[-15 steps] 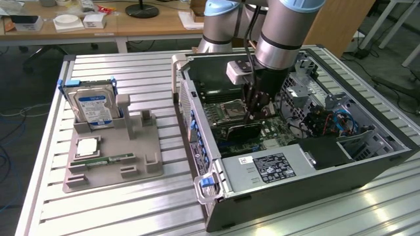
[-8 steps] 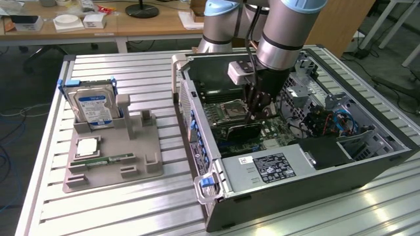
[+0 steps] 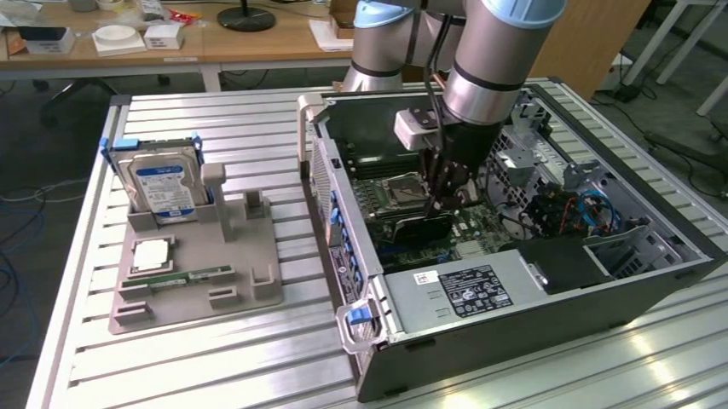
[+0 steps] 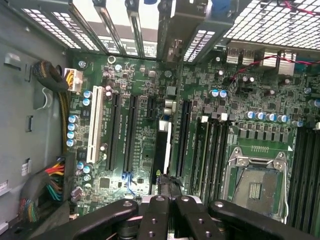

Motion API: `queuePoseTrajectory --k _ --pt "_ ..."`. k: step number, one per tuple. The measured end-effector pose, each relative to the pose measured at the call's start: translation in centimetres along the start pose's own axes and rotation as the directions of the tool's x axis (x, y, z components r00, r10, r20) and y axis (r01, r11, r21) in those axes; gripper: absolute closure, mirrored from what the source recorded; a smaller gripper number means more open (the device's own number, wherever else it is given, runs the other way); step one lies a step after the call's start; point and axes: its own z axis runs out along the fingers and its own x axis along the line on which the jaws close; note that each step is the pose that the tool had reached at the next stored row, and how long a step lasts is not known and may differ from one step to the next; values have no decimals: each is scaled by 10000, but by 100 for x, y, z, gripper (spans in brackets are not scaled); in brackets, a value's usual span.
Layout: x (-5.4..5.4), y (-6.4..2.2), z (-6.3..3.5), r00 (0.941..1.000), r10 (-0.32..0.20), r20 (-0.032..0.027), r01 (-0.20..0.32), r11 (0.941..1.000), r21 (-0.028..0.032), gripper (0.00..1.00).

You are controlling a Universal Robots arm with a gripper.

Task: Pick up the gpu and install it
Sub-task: 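Press down on the gpu until it lock into place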

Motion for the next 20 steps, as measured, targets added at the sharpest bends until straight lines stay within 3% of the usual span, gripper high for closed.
queuePoseTrajectory --k 7,9,11,20 --pt "1 -1 36 10000 0 -1 0 10000 -1 90" --pt "-1 1 -50 10000 1 1 -1 10000 -1 90" --pt "-15 161 -50 10000 0 0 0 10000 -1 90" --pt "-63 329 -50 10000 0 -1 0 10000 -1 90"
